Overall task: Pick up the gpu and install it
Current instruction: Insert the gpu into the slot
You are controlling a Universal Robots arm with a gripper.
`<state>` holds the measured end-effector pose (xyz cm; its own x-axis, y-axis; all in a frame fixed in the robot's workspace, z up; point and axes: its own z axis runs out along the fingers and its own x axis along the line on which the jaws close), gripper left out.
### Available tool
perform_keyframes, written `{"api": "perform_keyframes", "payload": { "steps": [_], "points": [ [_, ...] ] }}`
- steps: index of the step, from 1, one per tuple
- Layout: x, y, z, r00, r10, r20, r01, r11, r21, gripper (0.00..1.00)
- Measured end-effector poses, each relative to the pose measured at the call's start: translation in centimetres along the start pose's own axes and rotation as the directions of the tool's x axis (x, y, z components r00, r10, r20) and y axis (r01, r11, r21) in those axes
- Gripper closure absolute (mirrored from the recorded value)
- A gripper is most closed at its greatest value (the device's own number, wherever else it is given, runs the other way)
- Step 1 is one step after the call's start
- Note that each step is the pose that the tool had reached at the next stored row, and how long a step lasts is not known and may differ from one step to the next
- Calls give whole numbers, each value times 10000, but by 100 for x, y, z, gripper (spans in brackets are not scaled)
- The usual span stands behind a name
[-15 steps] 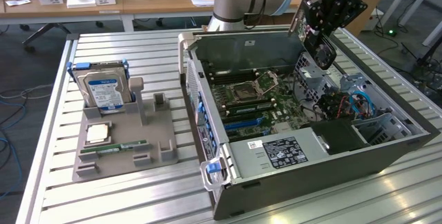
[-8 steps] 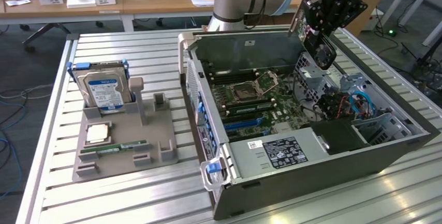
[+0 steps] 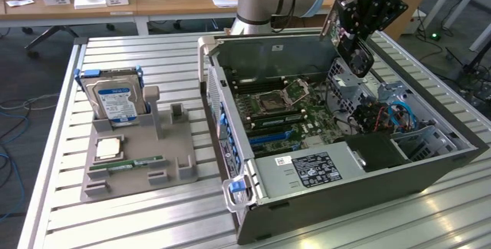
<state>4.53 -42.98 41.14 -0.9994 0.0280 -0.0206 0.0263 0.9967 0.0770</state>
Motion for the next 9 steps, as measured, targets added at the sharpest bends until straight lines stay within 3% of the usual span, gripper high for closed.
{"api": "perform_keyframes", "payload": {
  "steps": [5, 9],
  "points": [
    [0, 0, 2, 9989, -473, -36, 473, 9989, -12, 74],
    [0, 0, 4, 9939, -1096, -84, 1096, 9940, -28, 74]
  ]
}}
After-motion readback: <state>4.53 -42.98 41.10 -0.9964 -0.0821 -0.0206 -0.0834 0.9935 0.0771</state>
